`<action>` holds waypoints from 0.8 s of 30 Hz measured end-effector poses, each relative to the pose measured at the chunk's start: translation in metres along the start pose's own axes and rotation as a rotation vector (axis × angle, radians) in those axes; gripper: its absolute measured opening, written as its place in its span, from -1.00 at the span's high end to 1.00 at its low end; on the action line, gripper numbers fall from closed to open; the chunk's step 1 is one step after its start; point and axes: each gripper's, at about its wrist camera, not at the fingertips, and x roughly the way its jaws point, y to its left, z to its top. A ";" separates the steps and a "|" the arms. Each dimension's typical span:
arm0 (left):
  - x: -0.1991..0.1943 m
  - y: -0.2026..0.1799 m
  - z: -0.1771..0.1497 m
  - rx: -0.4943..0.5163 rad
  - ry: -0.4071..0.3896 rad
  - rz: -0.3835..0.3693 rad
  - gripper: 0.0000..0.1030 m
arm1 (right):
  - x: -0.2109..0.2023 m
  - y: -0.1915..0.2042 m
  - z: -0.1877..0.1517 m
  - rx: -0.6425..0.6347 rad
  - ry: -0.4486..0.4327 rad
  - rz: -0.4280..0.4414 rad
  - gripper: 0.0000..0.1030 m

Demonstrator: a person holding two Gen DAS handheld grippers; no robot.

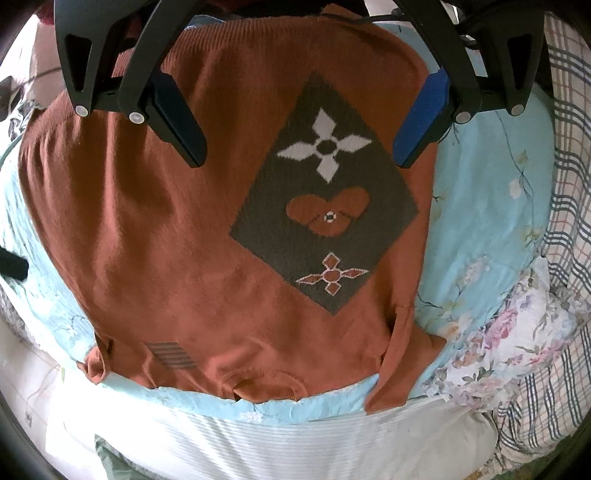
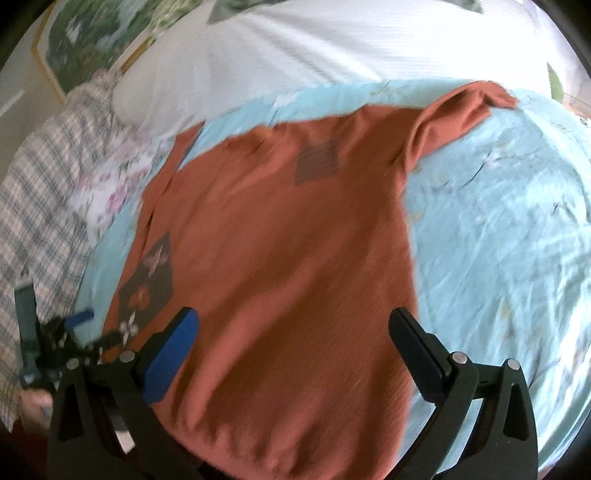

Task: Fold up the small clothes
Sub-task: 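Grasp the sweater sleeve with the right gripper and fold it across the body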

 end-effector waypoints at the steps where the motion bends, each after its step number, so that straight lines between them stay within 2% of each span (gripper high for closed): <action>1: 0.001 0.000 0.002 0.002 -0.002 0.001 -0.96 | 0.000 -0.008 0.010 0.010 -0.016 -0.013 -0.98; 7: 0.010 0.001 0.023 0.017 -0.023 0.027 -0.96 | 0.007 -0.069 0.085 0.108 -0.116 -0.079 -0.63; 8: 0.012 0.001 0.026 0.013 -0.021 0.025 -0.96 | 0.011 -0.079 0.097 0.122 -0.126 -0.104 -0.47; 12: 0.021 0.000 0.040 0.001 -0.005 0.010 -0.96 | 0.025 -0.124 0.151 0.213 -0.191 -0.186 -0.16; 14: 0.027 -0.002 0.045 0.002 0.011 0.002 -0.96 | 0.032 -0.146 0.180 0.244 -0.218 -0.195 -0.13; 18: 0.041 -0.010 0.052 0.017 0.041 0.008 -0.96 | 0.050 -0.191 0.238 0.282 -0.266 -0.285 -0.13; 24: 0.068 -0.020 0.063 0.022 0.093 0.014 -0.96 | 0.099 -0.254 0.308 0.297 -0.256 -0.423 -0.13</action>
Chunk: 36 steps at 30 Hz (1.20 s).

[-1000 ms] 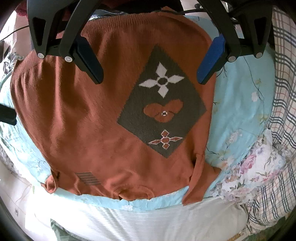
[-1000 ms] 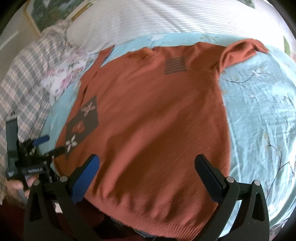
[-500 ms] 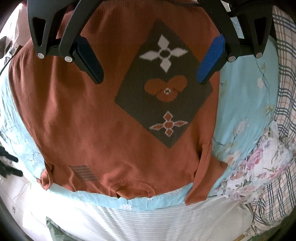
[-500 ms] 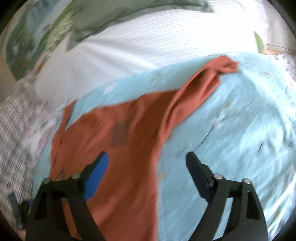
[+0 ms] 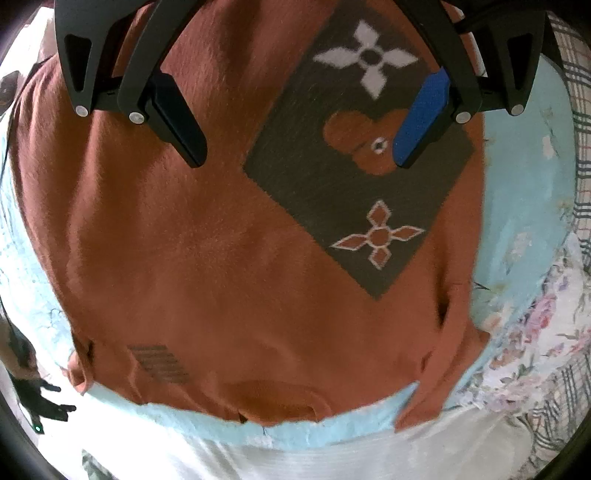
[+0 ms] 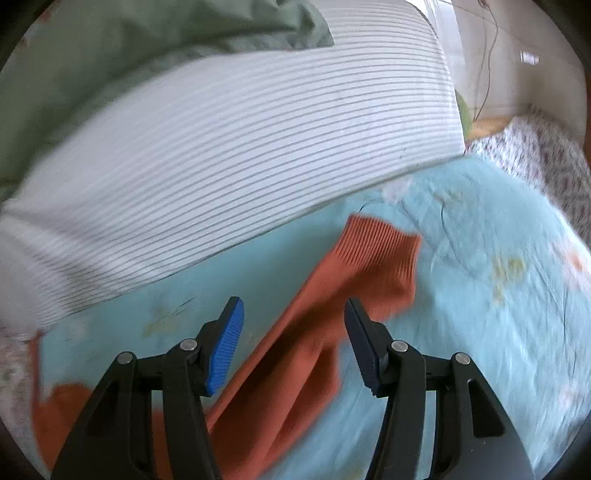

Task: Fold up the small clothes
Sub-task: 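Grasp the sweater sleeve with the right gripper and fold it across the body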

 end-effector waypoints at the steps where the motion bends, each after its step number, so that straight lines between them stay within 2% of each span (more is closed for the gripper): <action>1: 0.004 -0.001 0.002 -0.001 0.007 0.000 -0.96 | 0.012 -0.002 0.003 0.010 0.016 -0.006 -0.13; 4: 0.017 -0.003 0.009 -0.007 0.036 -0.012 -0.96 | 0.049 -0.010 0.006 0.014 0.073 -0.052 -0.12; 6: 0.024 -0.004 0.013 -0.011 0.048 -0.018 -0.96 | 0.069 -0.014 0.006 -0.003 0.117 -0.088 0.21; 7: 0.027 -0.004 0.015 -0.015 0.054 -0.023 -0.96 | 0.076 -0.017 0.005 0.001 0.136 -0.086 0.68; 8: 0.028 -0.004 0.017 -0.017 0.059 -0.027 -0.96 | 0.075 -0.020 0.002 0.013 0.137 -0.074 0.83; 10: 0.029 -0.003 0.019 -0.021 0.058 -0.038 -0.96 | 0.061 -0.017 -0.002 0.029 0.102 0.015 0.89; 12: 0.029 -0.002 0.020 -0.022 0.053 -0.043 -0.96 | 0.047 -0.003 -0.008 -0.002 0.089 0.091 0.89; 16: 0.027 0.000 0.020 -0.026 0.038 -0.056 -0.96 | 0.003 0.048 -0.034 -0.091 0.089 0.289 0.90; 20: 0.016 0.006 0.015 -0.052 0.007 -0.091 -0.96 | -0.033 0.113 -0.073 -0.150 0.141 0.487 0.90; 25: 0.002 0.015 0.003 -0.081 -0.022 -0.107 -0.96 | -0.057 0.203 -0.138 -0.194 0.260 0.719 0.90; 30: -0.006 0.033 0.000 -0.155 -0.030 -0.139 -0.96 | -0.070 0.279 -0.208 -0.281 0.368 0.848 0.90; 36: -0.002 0.058 -0.012 -0.242 -0.052 -0.184 -0.96 | -0.055 0.334 -0.282 -0.360 0.508 0.892 0.90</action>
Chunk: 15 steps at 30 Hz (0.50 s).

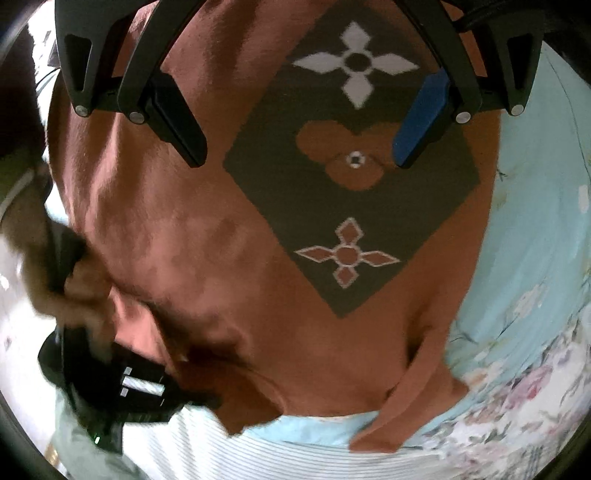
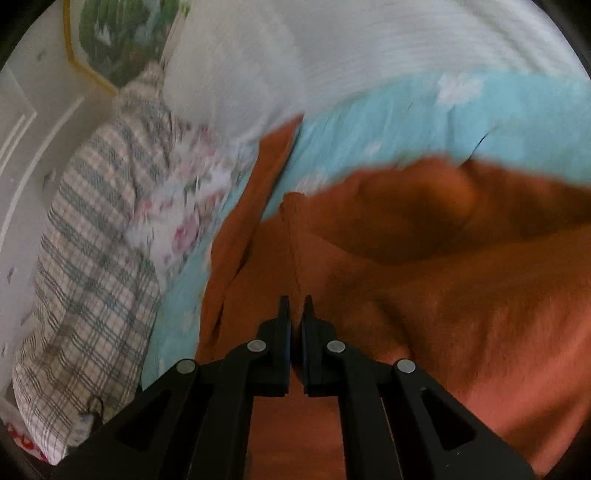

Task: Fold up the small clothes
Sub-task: 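Grasp the sweater sleeve with the right gripper and fold it across the body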

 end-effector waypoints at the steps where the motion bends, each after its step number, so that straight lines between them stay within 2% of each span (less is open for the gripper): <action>1: 0.002 0.001 0.002 -0.013 -0.003 -0.010 -0.96 | 0.008 0.002 0.000 -0.003 0.016 0.002 0.90; 4: 0.010 0.010 0.004 -0.039 -0.010 -0.032 -0.96 | 0.032 0.005 -0.011 -0.001 0.076 0.013 0.78; 6: 0.017 0.011 0.007 -0.044 -0.022 -0.039 -0.96 | 0.036 0.001 -0.016 0.029 0.097 0.033 0.53; 8: 0.023 0.015 0.013 -0.048 -0.035 -0.053 -0.96 | 0.023 0.000 -0.019 0.036 0.065 0.053 -0.05; 11: 0.039 0.017 0.031 -0.055 -0.049 -0.096 -0.96 | -0.004 -0.002 -0.023 0.033 0.016 0.045 -0.11; 15: 0.075 0.013 0.072 -0.077 -0.040 -0.197 -0.96 | -0.054 -0.012 -0.034 0.065 -0.076 0.008 -0.11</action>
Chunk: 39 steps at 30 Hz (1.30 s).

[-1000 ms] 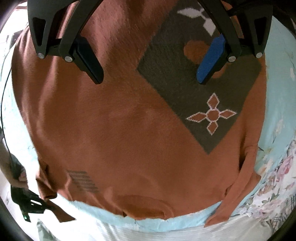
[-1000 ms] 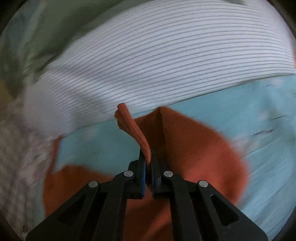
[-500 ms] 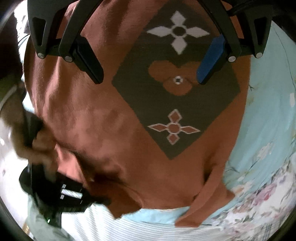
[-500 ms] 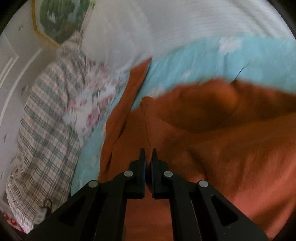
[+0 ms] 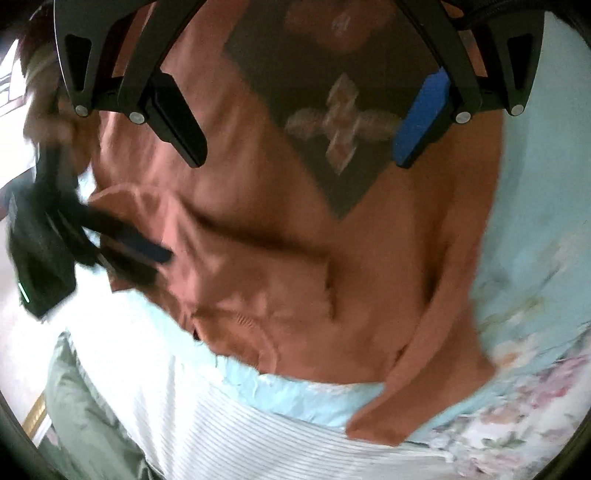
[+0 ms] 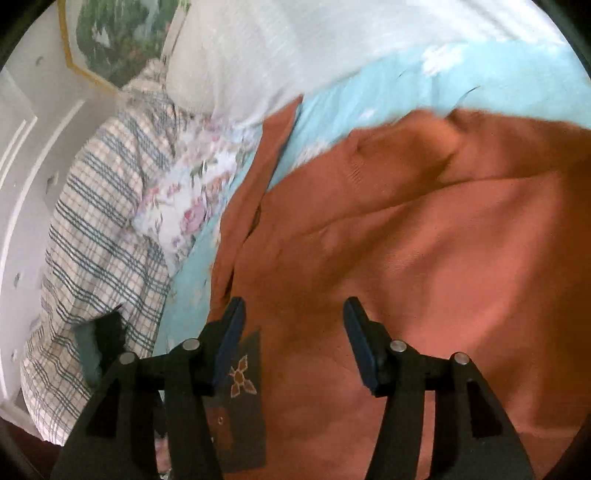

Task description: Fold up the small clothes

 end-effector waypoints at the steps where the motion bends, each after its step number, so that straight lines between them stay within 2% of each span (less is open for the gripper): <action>1: 0.014 -0.001 0.008 -0.003 0.011 -0.019 -0.96 | -0.010 -0.004 -0.002 0.010 -0.018 -0.008 -0.11; 4: 0.051 -0.002 0.030 -0.016 0.036 -0.049 -0.92 | -0.045 -0.011 -0.017 0.053 -0.077 -0.045 -0.11; 7: 0.081 -0.006 0.044 -0.013 0.038 -0.058 -0.63 | -0.076 -0.020 -0.033 0.096 -0.131 -0.080 -0.11; 8: 0.083 -0.009 0.049 0.004 0.024 -0.050 -0.41 | -0.086 -0.024 -0.037 0.112 -0.148 -0.096 -0.11; 9: 0.088 -0.012 0.047 0.033 0.010 -0.025 -0.02 | -0.094 -0.027 -0.041 0.127 -0.161 -0.109 -0.11; 10: 0.093 -0.016 0.045 0.067 0.007 -0.008 0.22 | -0.103 -0.031 -0.043 0.143 -0.175 -0.122 -0.11; 11: 0.096 -0.019 0.044 0.087 0.012 -0.014 0.70 | -0.113 -0.035 -0.045 0.157 -0.191 -0.139 -0.11; 12: 0.091 -0.021 0.044 0.090 -0.001 -0.021 0.81 | -0.122 -0.039 -0.046 0.163 -0.204 -0.156 -0.11; 13: 0.081 -0.024 0.049 0.101 -0.041 0.003 0.81 | -0.135 -0.046 -0.046 0.168 -0.225 -0.187 -0.11; 15: 0.063 -0.026 0.052 0.146 -0.137 0.123 0.82 | -0.151 -0.054 -0.045 0.173 -0.255 -0.240 -0.11; 16: 0.063 -0.022 0.051 0.155 -0.159 0.176 0.82 | -0.157 -0.059 -0.042 0.175 -0.262 -0.267 -0.11; 19: 0.065 -0.009 0.054 0.145 -0.127 0.142 0.81 | -0.161 -0.078 -0.030 0.186 -0.260 -0.325 -0.11; 22: 0.059 -0.011 0.070 0.151 -0.143 0.166 0.81 | -0.148 -0.097 -0.014 0.187 -0.232 -0.357 -0.11; 23: 0.060 -0.007 0.075 0.133 -0.142 0.159 0.81 | -0.139 -0.103 -0.008 0.186 -0.214 -0.374 -0.11; 26: 0.068 -0.024 0.081 0.099 -0.130 0.155 0.81 | -0.114 -0.124 0.004 0.192 -0.151 -0.416 -0.11; 28: 0.048 -0.010 0.080 0.099 -0.123 0.152 0.81 | -0.098 -0.136 0.009 0.194 -0.113 -0.432 -0.10; 29: 0.037 0.000 0.076 0.102 -0.120 0.152 0.81 | -0.095 -0.139 0.009 0.191 -0.109 -0.431 0.18; 30: 0.038 0.000 0.073 0.105 -0.118 0.154 0.81 | -0.093 -0.141 0.011 0.189 -0.104 -0.434 0.52; 31: 0.038 0.000 0.071 0.109 -0.117 0.157 0.81 | -0.093 -0.143 0.012 0.205 -0.099 -0.416 0.78; 35: 0.034 -0.012 0.072 0.124 -0.129 0.126 0.81 | -0.125 -0.137 0.011 0.208 -0.207 -0.419 0.80; 37: 0.035 -0.023 0.071 0.153 -0.136 0.112 0.81 | -0.128 -0.142 0.008 0.222 -0.217 -0.430 0.80; 39: 0.042 -0.032 0.070 0.180 -0.132 0.132 0.81 | -0.119 -0.149 0.006 0.227 -0.188 -0.466 0.80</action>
